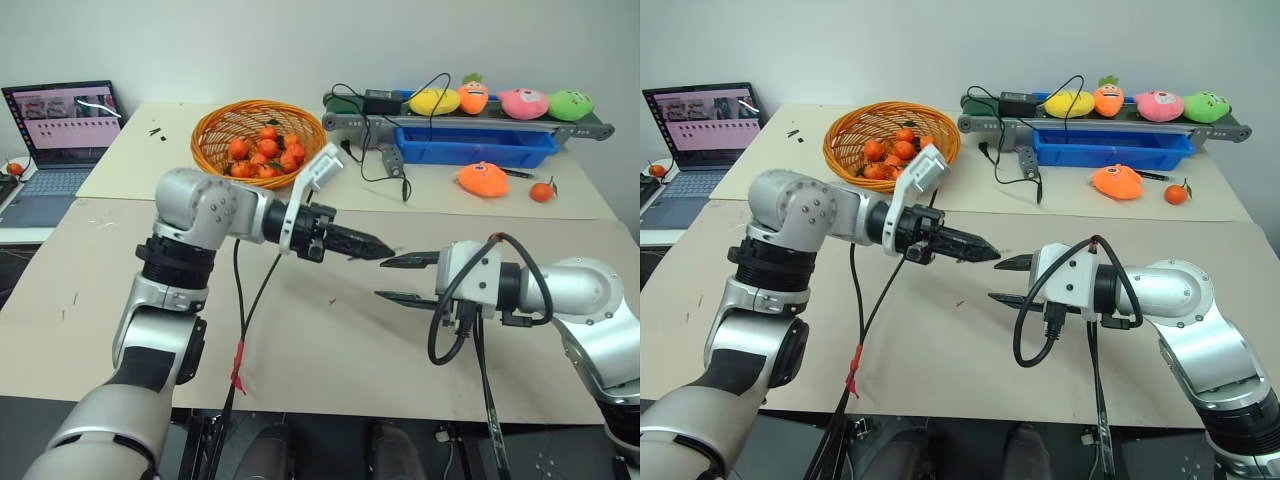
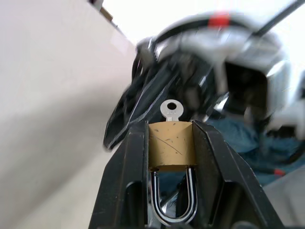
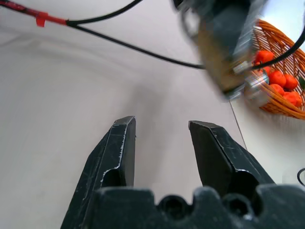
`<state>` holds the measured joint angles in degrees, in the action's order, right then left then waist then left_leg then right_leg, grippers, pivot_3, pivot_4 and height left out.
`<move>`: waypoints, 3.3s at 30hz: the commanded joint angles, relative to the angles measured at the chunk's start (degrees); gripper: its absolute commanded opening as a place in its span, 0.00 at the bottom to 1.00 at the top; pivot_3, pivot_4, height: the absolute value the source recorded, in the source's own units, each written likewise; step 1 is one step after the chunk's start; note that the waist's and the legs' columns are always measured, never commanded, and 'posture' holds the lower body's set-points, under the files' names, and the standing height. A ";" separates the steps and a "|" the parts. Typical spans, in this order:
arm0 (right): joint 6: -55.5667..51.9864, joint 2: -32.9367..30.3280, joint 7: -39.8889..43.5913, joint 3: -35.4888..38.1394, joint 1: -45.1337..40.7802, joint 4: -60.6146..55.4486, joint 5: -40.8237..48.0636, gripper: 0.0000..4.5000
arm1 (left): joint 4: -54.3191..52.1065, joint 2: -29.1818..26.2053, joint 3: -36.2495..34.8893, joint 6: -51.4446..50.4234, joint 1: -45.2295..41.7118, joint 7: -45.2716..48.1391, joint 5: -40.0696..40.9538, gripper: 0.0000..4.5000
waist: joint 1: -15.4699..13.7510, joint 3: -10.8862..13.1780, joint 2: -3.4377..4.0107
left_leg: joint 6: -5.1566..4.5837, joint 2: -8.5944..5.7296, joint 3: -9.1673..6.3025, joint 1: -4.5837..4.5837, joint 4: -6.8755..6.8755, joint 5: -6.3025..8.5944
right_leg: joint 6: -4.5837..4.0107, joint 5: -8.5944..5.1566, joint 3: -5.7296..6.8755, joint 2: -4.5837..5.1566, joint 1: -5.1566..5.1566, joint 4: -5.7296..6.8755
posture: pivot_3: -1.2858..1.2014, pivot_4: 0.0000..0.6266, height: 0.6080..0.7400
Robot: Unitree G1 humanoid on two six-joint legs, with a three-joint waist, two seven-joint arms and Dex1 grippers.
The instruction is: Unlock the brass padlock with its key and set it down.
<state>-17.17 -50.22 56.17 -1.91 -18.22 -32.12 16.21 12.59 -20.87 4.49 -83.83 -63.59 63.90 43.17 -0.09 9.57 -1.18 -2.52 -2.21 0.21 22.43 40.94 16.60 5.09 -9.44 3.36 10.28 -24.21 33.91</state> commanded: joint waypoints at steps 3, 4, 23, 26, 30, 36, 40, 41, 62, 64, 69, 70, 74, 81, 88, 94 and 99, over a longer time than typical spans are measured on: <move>3.61 0.54 -1.20 3.36 1.17 0.23 -0.42 0.49 | 1.34 1.00 -3.44 -3.05 -1.18 -2.66 2.57 0.19 | 0.16 0.00 -0.01 | 0.01 0.00 0.01 0.00 0.02 -0.01 | -0.01 0.00 -0.03 0.00 0.00 0.03 | 0.52 0.24 1.00; 3.72 0.57 -1.34 3.84 1.10 0.56 -0.32 0.49 | 1.38 0.98 -3.64 -3.25 -1.03 -2.91 2.78 0.19 | 0.16 0.01 -0.01 | 0.01 0.00 0.01 -0.02 0.02 -0.01 | -0.01 0.00 -0.05 0.01 0.02 0.04 | 0.52 0.24 1.00; -10.26 1.81 -3.10 7.91 -5.46 -4.79 17.61 0.49 | 0.86 -1.83 0.29 -2.94 4.78 -1.53 3.71 0.19 | 0.10 0.01 -0.01 | 0.02 0.00 0.03 -0.03 -0.01 -0.01 | -0.02 0.01 -0.11 0.01 -0.01 0.04 | 0.52 0.24 1.00; -11.82 1.67 -3.65 7.18 -6.11 -5.98 19.04 0.49 | -0.21 -1.51 0.99 -3.17 4.88 -1.20 4.37 0.19 | 0.06 0.01 -0.01 | 0.01 0.00 0.02 -0.03 -0.01 0.00 | -0.03 0.01 -0.10 0.01 -0.01 0.03 | 0.52 0.24 1.00; -12.29 1.34 -3.82 6.75 -6.11 -6.28 19.18 0.49 | -0.01 -1.15 1.18 -2.92 4.21 -1.29 4.44 0.19 | -0.09 0.01 -0.01 | -0.01 -0.02 0.03 -0.04 0.00 0.01 | -0.02 0.01 -0.12 0.01 0.00 0.04 | 0.52 0.24 1.00; -11.51 1.32 -3.75 6.14 -5.10 -6.01 18.20 0.49 | -0.78 -1.16 1.17 -3.50 3.60 -1.63 5.21 0.19 | -0.08 0.01 -0.01 | 0.00 -0.02 0.04 -0.03 -0.01 0.01 | -0.03 0.01 -0.14 0.00 -0.01 0.04 | 0.52 0.24 1.00; -10.50 1.51 -3.23 5.52 -4.76 -5.06 17.21 0.49 | -0.81 -1.91 0.99 -4.26 2.48 -1.40 5.86 0.19 | -0.08 0.01 -0.01 | -0.01 -0.02 0.04 -0.03 0.00 0.01 | -0.03 0.01 -0.15 0.00 -0.01 0.05 | 0.52 0.24 1.00; -10.34 1.59 -3.13 5.33 -4.79 -4.88 16.99 0.49 | -0.74 -2.09 0.98 -4.32 2.30 -1.30 5.89 0.19 | -0.07 0.01 -0.01 | -0.01 -0.02 0.04 -0.03 0.00 0.01 | -0.02 0.01 -0.15 0.00 -0.01 0.04 | 0.52 0.24 1.00; -9.24 3.84 -2.67 3.08 -7.25 -2.72 14.91 0.49 | -2.31 -1.06 -0.74 -7.02 0.83 -3.81 8.30 0.19 | -0.02 0.01 -0.01 | 0.00 -0.03 0.05 -0.04 0.00 0.01 | -0.02 0.01 -0.16 0.00 -0.02 0.05 | 0.52 0.24 1.00; -9.36 3.92 -2.74 3.10 -7.24 -2.85 14.93 0.38 | -2.65 -1.09 -0.76 -7.11 1.07 -4.04 8.50 0.19 | -0.02 0.01 -0.01 | 0.00 -0.03 0.06 -0.04 -0.01 0.01 | -0.02 0.01 -0.17 0.00 -0.02 0.05 | 0.52 0.24 1.00; -9.84 4.03 -2.90 3.35 -6.90 -3.43 15.21 0.10 | -3.03 -1.00 -1.02 -7.46 1.26 -4.50 8.95 0.19 | 0.05 0.01 -0.01 | 0.00 -0.03 0.06 -0.04 -0.01 0.01 | -0.02 0.01 -0.17 0.00 -0.02 0.04 | 0.52 0.24 1.00; -9.90 4.01 -2.89 3.42 -6.83 -3.51 15.26 0.10 | -3.03 -0.99 -1.04 -7.49 1.27 -4.61 9.10 0.19 | 0.05 0.01 -0.01 | 0.00 -0.03 0.06 -0.04 0.00 0.01 | -0.02 0.01 -0.17 0.00 -0.02 0.05 | 0.52 0.24 1.00; -10.00 3.89 -3.00 3.54 -6.78 -3.63 15.27 0.10 | -2.91 -0.87 -1.17 -7.50 1.18 -4.88 9.53 0.19 | 0.05 0.01 -0.01 | 0.00 -0.03 0.05 -0.04 -0.01 0.01 | -0.02 0.01 -0.17 0.00 -0.02 0.05 | 0.52 0.24 1.00; -9.66 3.79 -3.14 3.45 -6.75 -3.61 14.60 0.10 | -2.84 -0.96 -0.91 -7.62 1.01 -4.82 10.19 0.19 | 0.05 0.01 -0.01 | 0.00 -0.03 0.06 -0.04 0.00 0.01 | -0.02 0.01 -0.18 0.00 -0.02 0.05 | 0.52 0.24 1.00; -9.32 3.76 -2.96 3.32 -6.89 -3.14 14.22 0.10 | -2.70 -0.76 -0.81 -8.09 0.82 -4.79 10.38 0.19 | 0.05 0.01 -0.01 | 0.00 -0.03 0.06 -0.04 -0.01 0.01 | -0.02 0.01 -0.17 0.00 -0.02 0.05 | 0.52 0.24 1.00; -9.15 3.52 -2.61 3.63 -6.60 -2.41 14.10 0.10 | -2.57 -0.85 -0.62 -8.09 0.85 -4.91 10.16 0.19 | 0.05 0.01 -0.01 | 0.00 -0.03 0.06 -0.04 -0.01 0.01 | -0.02 0.01 -0.17 0.00 -0.02 0.05 | 0.52 0.24 1.00; -8.82 3.56 -2.79 3.69 -6.74 -2.40 13.43 0.51 | -2.92 -0.72 -0.76 -8.33 1.16 -5.28 10.35 0.19 | 0.05 0.01 -0.01 | 0.00 -0.03 0.06 -0.04 0.00 0.01 | -0.02 0.01 -0.18 0.00 -0.02 0.05 | 0.52 0.24 1.00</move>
<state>-27.46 -46.45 53.86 0.27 -24.41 -33.67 29.95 11.79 -21.83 4.43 -91.72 -61.29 58.42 52.00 -0.04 9.58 -1.19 -2.52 -2.24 0.27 22.39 40.93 16.61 5.07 -9.43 3.18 10.28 -24.24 33.95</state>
